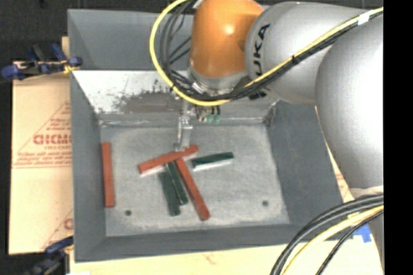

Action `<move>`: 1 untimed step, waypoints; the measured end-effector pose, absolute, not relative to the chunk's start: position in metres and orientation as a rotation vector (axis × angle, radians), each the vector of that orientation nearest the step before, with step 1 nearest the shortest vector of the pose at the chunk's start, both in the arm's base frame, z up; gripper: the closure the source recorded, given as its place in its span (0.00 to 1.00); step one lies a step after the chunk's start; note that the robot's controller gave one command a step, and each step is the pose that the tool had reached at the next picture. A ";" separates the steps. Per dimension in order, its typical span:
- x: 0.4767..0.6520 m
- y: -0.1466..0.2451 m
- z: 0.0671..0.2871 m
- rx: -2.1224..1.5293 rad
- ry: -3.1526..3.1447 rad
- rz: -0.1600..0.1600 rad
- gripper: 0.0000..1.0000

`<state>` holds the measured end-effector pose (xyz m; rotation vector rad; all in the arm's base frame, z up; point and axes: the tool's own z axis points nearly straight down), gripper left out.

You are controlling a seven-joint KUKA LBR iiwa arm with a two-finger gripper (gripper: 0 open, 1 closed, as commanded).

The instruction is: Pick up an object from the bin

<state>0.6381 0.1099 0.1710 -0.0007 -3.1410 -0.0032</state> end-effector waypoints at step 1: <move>0.639 0.109 0.173 -0.003 -3.145 -0.004 0.00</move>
Offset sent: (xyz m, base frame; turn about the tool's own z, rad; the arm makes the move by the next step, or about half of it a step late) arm -0.0436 -0.0091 -0.0882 -0.0093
